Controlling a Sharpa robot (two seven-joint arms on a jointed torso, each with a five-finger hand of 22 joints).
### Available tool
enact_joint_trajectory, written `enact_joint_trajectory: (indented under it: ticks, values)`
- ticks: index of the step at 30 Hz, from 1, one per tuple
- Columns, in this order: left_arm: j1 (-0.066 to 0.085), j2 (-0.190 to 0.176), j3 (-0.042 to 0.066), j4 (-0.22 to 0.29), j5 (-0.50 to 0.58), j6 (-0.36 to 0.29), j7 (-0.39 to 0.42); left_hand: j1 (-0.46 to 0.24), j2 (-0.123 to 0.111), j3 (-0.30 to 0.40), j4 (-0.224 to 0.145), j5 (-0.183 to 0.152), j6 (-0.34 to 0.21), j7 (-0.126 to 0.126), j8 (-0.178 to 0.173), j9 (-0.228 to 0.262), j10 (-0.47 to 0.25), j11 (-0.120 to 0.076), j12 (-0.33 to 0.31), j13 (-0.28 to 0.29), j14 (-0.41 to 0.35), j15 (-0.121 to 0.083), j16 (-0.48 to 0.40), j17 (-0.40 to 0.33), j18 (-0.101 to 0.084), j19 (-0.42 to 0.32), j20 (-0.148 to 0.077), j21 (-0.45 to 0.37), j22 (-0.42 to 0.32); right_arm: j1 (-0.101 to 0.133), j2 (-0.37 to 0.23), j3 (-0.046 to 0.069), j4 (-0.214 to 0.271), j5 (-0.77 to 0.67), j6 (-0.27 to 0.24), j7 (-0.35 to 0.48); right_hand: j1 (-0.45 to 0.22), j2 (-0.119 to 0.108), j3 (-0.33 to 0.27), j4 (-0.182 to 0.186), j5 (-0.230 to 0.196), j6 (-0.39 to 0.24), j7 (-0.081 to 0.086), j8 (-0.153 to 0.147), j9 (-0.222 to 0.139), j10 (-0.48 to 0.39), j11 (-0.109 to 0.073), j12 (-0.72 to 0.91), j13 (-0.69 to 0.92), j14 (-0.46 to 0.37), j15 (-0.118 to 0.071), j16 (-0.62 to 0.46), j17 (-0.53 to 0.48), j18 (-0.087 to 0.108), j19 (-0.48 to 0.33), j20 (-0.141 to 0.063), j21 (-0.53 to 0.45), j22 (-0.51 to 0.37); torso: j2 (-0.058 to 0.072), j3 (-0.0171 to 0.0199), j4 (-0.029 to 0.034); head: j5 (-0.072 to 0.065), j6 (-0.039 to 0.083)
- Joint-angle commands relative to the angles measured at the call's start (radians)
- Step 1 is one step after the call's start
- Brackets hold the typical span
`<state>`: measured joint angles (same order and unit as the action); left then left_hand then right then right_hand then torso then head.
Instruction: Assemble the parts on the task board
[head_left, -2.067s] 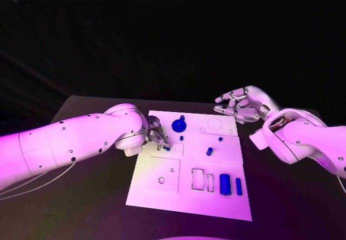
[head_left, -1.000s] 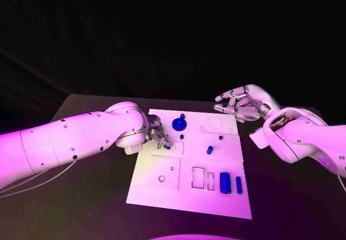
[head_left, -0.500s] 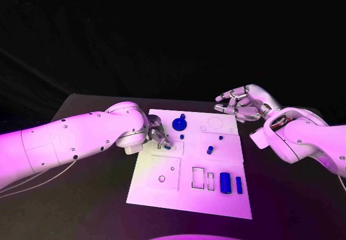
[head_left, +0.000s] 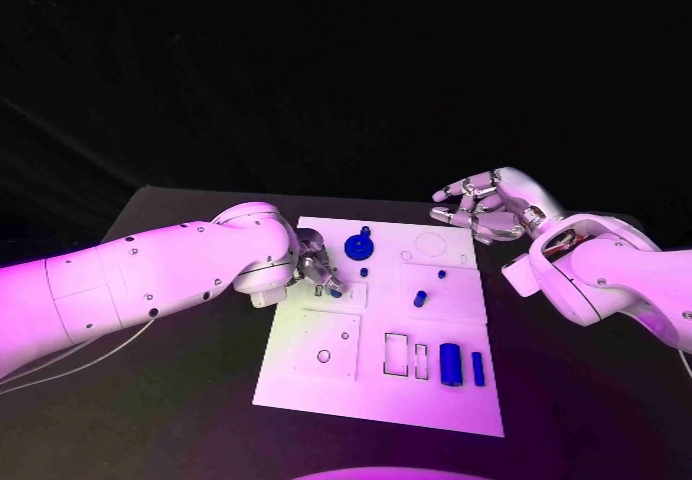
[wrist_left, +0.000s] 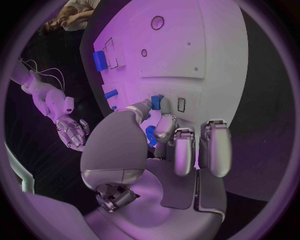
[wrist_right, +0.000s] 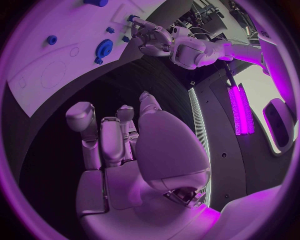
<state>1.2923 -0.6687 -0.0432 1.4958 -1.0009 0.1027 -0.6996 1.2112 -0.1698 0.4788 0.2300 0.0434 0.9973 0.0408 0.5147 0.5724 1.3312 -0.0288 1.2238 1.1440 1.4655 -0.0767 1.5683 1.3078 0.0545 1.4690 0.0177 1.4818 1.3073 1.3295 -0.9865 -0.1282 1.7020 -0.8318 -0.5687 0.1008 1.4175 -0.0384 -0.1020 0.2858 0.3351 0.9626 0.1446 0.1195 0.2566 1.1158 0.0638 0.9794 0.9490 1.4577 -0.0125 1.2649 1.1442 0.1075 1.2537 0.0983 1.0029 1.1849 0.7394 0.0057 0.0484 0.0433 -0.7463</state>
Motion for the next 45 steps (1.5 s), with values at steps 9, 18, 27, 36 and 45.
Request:
enact_joint_trajectory:
  ticks: [9, 18, 27, 36, 45]
  values:
    - [0.000, 0.012, -0.006, -0.006, -0.001, 0.026, -0.042, -0.027, 0.006, -0.023, 0.009, 0.005, 0.007, -0.002, 0.009, 0.005, 0.014, -0.001, 0.016, 0.013, 0.105, -0.010, 0.002, 0.263, -0.017, 0.029, -0.008, 0.005, 0.092, -0.001, 0.001, 0.000, 0.000, -0.003, 0.009, 0.007, -0.004, 0.001, -0.004, 0.000, 0.003, -0.003, 0.000, 0.003, 0.001, -0.004, -0.002, -0.001, -0.001, -0.005, 0.001, -0.006, 0.000, 0.018, -0.004, 0.000, -0.004, -0.002, 0.000, 0.0013, 0.0000, -0.003, -0.003]
    - [0.000, 0.017, -0.006, -0.014, -0.001, 0.022, -0.042, -0.034, 0.018, -0.026, 0.014, 0.005, 0.006, -0.003, 0.011, 0.008, 0.015, -0.002, 0.018, 0.015, 0.105, -0.011, 0.002, 0.263, -0.017, 0.029, -0.009, 0.005, 0.093, -0.001, 0.000, -0.001, 0.001, -0.003, 0.008, 0.008, -0.004, 0.001, -0.004, 0.000, 0.003, -0.003, 0.000, 0.003, 0.001, -0.004, -0.002, -0.001, -0.001, -0.005, 0.001, -0.006, 0.000, 0.018, -0.004, 0.000, -0.004, -0.002, 0.000, 0.0003, 0.0012, -0.007, -0.002]
    - [0.000, 0.020, -0.006, -0.018, -0.001, 0.025, -0.043, -0.042, 0.022, -0.032, 0.018, 0.005, 0.005, -0.003, 0.012, 0.010, 0.016, -0.002, 0.020, 0.018, 0.105, -0.011, 0.002, 0.263, -0.018, 0.030, -0.009, 0.006, 0.095, -0.001, -0.002, -0.001, 0.002, -0.001, 0.007, 0.010, -0.003, 0.003, -0.005, -0.001, 0.005, -0.004, 0.000, 0.004, 0.002, -0.004, -0.002, 0.000, -0.001, -0.005, 0.001, -0.007, 0.000, 0.018, -0.002, -0.001, -0.005, -0.002, 0.000, -0.0001, 0.0001, -0.007, -0.005]
    - [0.000, 0.017, -0.005, -0.018, 0.003, 0.015, -0.044, -0.050, 0.031, -0.037, 0.024, 0.006, 0.004, -0.003, 0.014, 0.012, 0.017, -0.002, 0.022, 0.021, 0.105, -0.011, 0.002, 0.263, -0.018, 0.031, -0.010, 0.007, 0.097, -0.002, -0.001, -0.001, 0.002, 0.000, 0.007, 0.011, -0.004, 0.004, -0.005, -0.001, 0.006, -0.004, 0.000, 0.004, 0.002, -0.004, -0.002, 0.000, -0.002, -0.005, 0.001, -0.008, -0.001, 0.018, -0.002, -0.001, -0.006, -0.002, 0.000, -0.0004, 0.0005, -0.007, -0.004]
    - [0.000, 0.016, -0.004, -0.017, 0.030, 0.004, -0.044, -0.035, 0.071, -0.020, 0.015, 0.006, -0.005, -0.004, 0.014, 0.016, 0.008, -0.003, 0.011, 0.010, 0.105, -0.013, 0.002, 0.263, -0.018, 0.031, -0.011, 0.007, 0.097, -0.002, -0.001, -0.001, 0.001, 0.000, 0.010, 0.009, -0.004, 0.004, -0.005, -0.001, 0.006, -0.004, 0.000, 0.004, 0.002, -0.004, -0.002, 0.000, -0.002, -0.005, 0.001, -0.008, -0.001, 0.018, -0.002, -0.001, -0.006, -0.002, -0.001, 0.0003, 0.0007, -0.006, -0.004]
